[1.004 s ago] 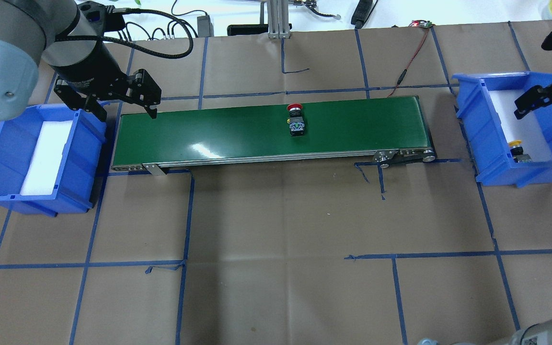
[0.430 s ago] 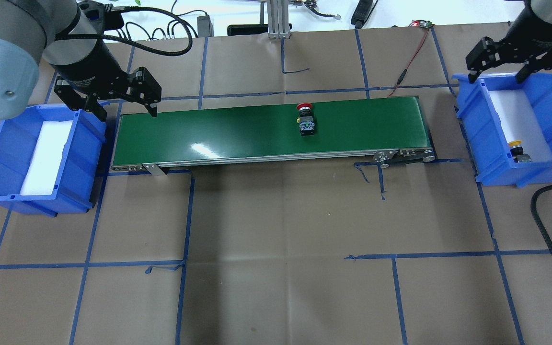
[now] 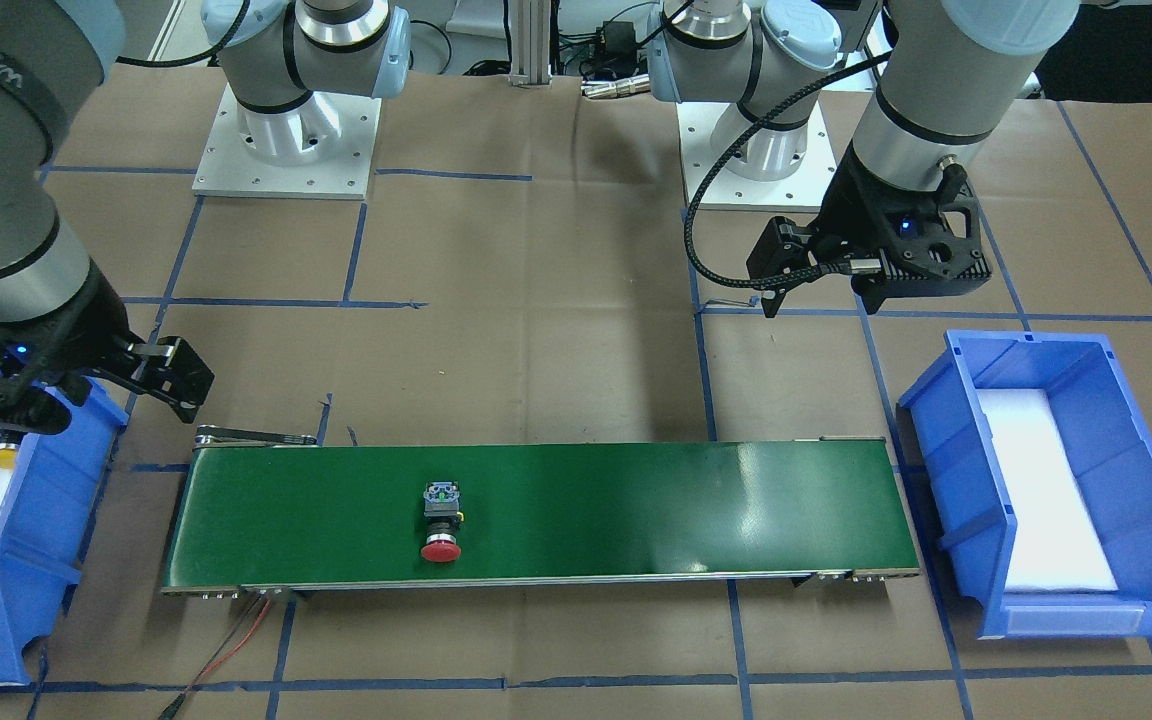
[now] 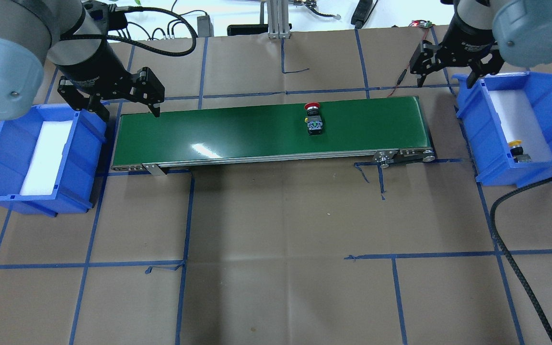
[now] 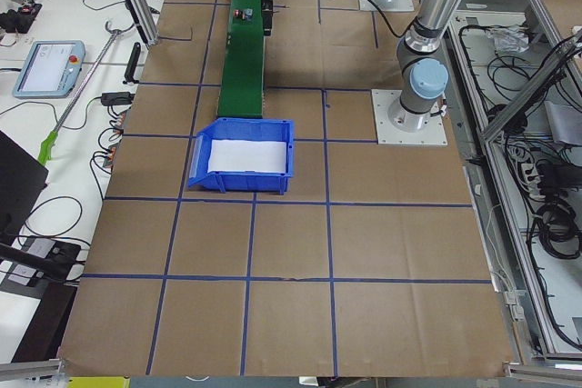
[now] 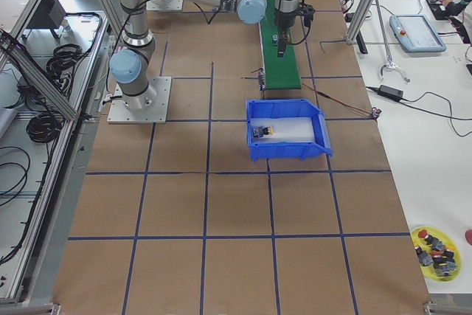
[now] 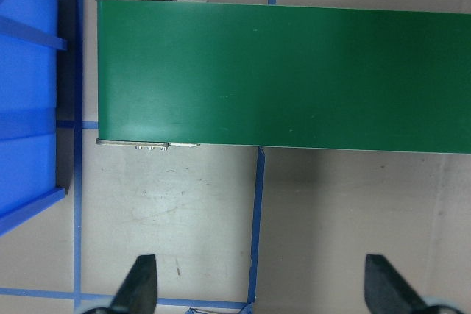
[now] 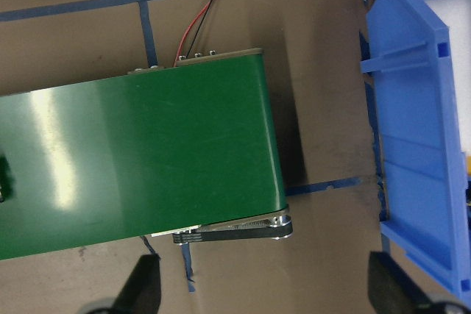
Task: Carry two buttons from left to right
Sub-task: 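Move the right gripper back over the red button on the conveyor, then grasp the red button with the right gripper, then carry the red button to the blue bin with the right gripper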
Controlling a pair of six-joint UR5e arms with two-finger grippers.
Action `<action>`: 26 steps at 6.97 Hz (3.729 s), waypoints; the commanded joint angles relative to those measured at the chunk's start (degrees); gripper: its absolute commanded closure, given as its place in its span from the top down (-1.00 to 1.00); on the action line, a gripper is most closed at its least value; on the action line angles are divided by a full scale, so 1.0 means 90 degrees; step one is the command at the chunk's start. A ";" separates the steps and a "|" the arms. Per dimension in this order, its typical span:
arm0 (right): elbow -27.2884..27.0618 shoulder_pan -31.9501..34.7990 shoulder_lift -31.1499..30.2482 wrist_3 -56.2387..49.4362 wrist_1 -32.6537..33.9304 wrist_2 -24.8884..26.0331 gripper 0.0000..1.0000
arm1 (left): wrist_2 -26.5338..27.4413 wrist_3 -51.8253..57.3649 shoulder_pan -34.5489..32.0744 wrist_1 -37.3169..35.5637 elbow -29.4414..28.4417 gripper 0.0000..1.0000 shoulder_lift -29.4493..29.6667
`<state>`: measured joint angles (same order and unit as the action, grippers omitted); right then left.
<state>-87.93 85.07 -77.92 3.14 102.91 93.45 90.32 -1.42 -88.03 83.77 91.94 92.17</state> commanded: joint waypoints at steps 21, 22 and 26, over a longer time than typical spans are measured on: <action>0.0053 0.0646 0.1784 -0.1052 0.0979 -0.0326 -0.78 | -0.0035 0.0128 0.0025 -0.0030 -0.0001 0.99 -0.0016; 0.0111 0.0481 0.1532 -0.1062 0.0929 -0.0199 -0.85 | -0.0035 0.0128 0.0025 -0.0030 -0.0001 0.99 -0.0016; 0.0812 -0.0981 0.0846 -0.2327 0.0130 -0.0188 -0.90 | -0.0035 0.0108 0.0025 -0.0030 -0.0001 0.99 -0.0026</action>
<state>-83.12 81.03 -69.57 -12.66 105.80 91.66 90.00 -0.41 -87.81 83.50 91.93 91.99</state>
